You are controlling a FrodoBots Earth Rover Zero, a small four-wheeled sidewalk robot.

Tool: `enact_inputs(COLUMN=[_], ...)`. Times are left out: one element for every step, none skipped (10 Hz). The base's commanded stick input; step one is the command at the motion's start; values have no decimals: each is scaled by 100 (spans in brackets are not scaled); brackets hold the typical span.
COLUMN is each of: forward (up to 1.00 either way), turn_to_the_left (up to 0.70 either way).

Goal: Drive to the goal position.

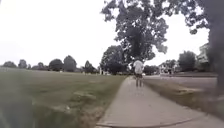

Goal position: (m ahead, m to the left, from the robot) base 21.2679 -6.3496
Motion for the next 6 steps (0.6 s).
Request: enact_inputs(forward=[100, 100, 100, 100, 100, 100], turn_to_the_left=[0, 0, 0, 0, 0, 0])
